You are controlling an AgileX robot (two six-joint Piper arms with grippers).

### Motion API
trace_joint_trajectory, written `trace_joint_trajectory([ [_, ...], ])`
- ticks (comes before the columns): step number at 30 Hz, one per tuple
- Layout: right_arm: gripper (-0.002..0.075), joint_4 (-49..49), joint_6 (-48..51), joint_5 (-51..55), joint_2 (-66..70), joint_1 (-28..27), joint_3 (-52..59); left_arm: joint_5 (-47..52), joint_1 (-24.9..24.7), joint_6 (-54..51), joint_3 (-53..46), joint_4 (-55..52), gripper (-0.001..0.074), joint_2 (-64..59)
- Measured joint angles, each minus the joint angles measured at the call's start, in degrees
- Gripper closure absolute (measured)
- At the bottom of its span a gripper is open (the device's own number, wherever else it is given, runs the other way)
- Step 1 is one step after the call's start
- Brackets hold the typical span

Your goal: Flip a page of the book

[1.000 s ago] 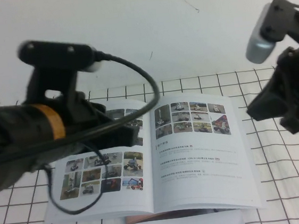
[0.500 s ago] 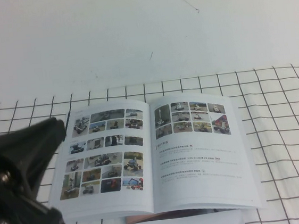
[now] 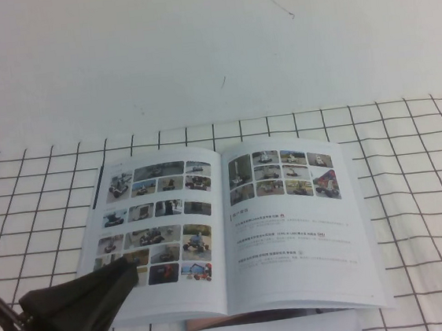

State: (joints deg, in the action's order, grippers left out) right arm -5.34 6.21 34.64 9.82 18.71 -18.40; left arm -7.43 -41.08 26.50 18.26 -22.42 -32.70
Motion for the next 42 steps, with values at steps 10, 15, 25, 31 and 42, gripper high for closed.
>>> trace_joint_trajectory([
  [10, 0.0724, 0.0, 0.0, -0.6, -0.9, 0.0, 5.4, -1.7, 0.0, 0.0, 0.0, -0.1, 0.0737, 0.0],
  [15, 0.0724, 0.0, 0.0, -0.8, -0.9, 0.0, 5.7, -1.7, 0.0, 0.0, 0.0, -0.1, 0.0737, 0.0],
  [25, 0.0724, 0.0, 0.0, -0.8, -0.9, 0.0, 5.8, -1.5, 0.0, 0.0, 0.0, -0.6, 0.0737, 0.0],
  [31, 0.0724, 0.0, 0.0, -0.8, -0.9, 0.0, 5.8, 3.2, 0.5, 0.0, -0.1, -0.5, 0.0737, 4.7],
  [42, 0.0724, 0.0, 0.0, -0.8, -0.9, 0.0, 5.8, 5.6, 18.5, 4.2, -9.0, -0.2, 0.0737, 23.2],
])
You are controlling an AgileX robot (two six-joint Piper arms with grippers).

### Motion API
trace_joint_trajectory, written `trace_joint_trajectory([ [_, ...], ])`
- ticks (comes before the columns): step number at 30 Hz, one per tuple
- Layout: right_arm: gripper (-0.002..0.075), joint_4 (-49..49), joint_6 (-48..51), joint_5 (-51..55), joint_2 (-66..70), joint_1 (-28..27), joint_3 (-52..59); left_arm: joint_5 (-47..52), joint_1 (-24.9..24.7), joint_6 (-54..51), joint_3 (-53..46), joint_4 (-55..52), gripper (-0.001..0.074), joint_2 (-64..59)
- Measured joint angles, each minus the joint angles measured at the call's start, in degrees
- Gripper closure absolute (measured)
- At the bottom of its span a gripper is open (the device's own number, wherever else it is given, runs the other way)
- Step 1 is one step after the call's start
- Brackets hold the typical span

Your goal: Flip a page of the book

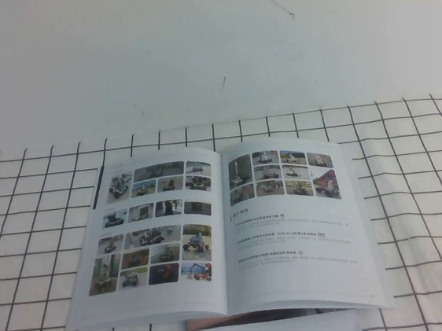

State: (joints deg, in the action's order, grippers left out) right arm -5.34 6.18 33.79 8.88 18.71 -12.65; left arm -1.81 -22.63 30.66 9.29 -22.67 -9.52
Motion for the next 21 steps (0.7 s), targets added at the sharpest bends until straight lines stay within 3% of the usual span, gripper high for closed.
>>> trace_joint_trajectory([
  [6, 0.0724, 0.0, 0.0, 0.0, 0.0, 0.0, 0.0, -1.6, 9.7, 0.2, -7.0, 0.0, 0.0737, 9.4],
  [11, 0.0724, -0.1, 0.0, -0.1, 0.0, 0.0, 0.0, 0.3, 16.7, 3.0, -10.6, 0.5, 0.0737, 10.0],
  [21, 0.0724, -0.1, 0.0, -0.1, 0.0, 0.0, 0.0, 8.9, 18.0, 6.8, -10.8, 1.6, 0.0737, 10.2],
])
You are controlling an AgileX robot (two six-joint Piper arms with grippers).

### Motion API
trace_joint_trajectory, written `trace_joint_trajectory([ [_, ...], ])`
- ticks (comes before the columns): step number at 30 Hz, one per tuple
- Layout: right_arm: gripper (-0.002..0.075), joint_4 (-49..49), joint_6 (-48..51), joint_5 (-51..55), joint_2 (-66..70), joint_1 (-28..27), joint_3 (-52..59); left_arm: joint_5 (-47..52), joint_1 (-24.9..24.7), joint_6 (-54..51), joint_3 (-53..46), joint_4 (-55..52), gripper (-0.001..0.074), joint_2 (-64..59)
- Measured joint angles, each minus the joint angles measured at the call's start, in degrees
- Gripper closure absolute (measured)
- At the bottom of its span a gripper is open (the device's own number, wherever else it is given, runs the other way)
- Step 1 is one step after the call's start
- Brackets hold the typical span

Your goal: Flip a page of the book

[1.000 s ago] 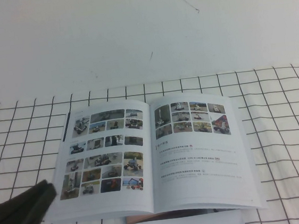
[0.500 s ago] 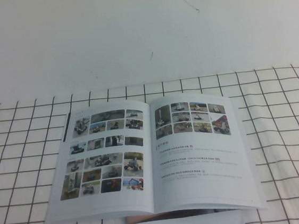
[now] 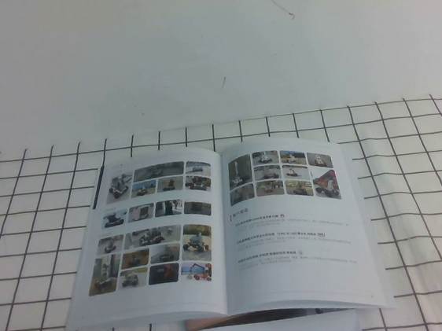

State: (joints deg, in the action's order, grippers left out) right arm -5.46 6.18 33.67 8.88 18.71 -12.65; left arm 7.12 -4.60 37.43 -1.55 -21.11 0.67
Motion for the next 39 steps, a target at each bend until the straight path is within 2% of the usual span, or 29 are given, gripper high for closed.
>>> trace_joint_trajectory([
  [2, 0.0724, 0.0, 0.0, 0.0, 0.0, 0.0, 0.0, 0.3, 0.0, -3.5, 0.0, 0.1, 0.0737, 0.0],
  [4, 0.0724, 0.0, 0.0, 0.0, 0.0, 0.0, 0.0, 0.3, 0.0, -11.6, 0.0, 1.9, 0.0737, 0.0],
  [8, 0.0724, 0.0, 0.0, 0.0, 0.0, 0.0, 0.0, 3.3, -0.5, -27.7, 0.0, 15.8, 0.0737, 0.0],
  [11, 0.0724, 0.0, 0.0, 0.0, 0.0, 0.0, 0.0, 10.5, -0.7, -30.9, 0.0, 23.5, 0.0737, 0.0],
  [17, 0.0724, 0.0, 0.0, 0.0, 0.0, 0.0, 0.0, 12.1, -0.7, -39.2, 0.2, 26.0, 0.0737, 0.0],
  [30, 0.0724, 0.0, 0.0, 0.0, 0.0, 0.0, 0.0, 12.2, -0.8, -32.8, 0.3, 26.1, 0.0737, 0.0],
  [36, 0.0724, 0.0, 0.0, 0.0, 0.0, 0.0, 0.0, 12.2, -0.9, -38.0, 0.3, 26.1, 0.0737, 0.0],
  [39, 0.0724, 0.0, 0.0, 0.0, 0.0, 0.0, 0.0, 12.2, -0.9, -37.4, 0.3, 26.1, 0.0737, 0.0],
])
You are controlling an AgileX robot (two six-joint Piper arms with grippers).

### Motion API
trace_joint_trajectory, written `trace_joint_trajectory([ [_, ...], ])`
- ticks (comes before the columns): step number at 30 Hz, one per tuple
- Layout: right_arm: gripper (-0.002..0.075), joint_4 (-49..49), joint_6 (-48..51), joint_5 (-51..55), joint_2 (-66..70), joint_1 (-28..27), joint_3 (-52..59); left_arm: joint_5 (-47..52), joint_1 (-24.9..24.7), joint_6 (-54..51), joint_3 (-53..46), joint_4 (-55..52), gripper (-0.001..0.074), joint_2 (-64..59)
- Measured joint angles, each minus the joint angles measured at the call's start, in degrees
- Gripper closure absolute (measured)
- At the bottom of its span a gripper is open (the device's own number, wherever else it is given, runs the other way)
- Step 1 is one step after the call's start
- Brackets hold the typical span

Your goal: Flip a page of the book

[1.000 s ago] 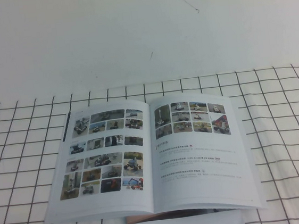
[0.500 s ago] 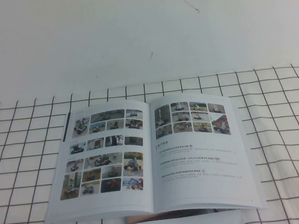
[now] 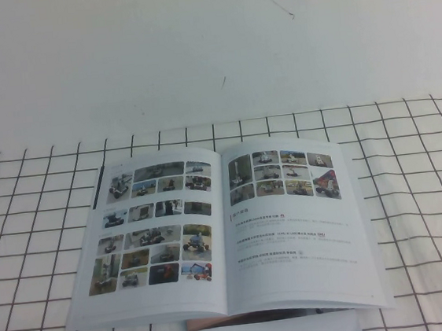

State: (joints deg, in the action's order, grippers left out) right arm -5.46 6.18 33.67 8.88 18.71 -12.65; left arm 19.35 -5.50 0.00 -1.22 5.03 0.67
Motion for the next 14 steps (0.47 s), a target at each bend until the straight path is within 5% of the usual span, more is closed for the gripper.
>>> trace_joint_trajectory([
  [14, 0.0724, 0.0, 0.0, 0.0, 0.0, 0.0, 0.0, 0.0, 0.0, 0.6, 0.0, 0.0, 0.0737, 0.0],
])
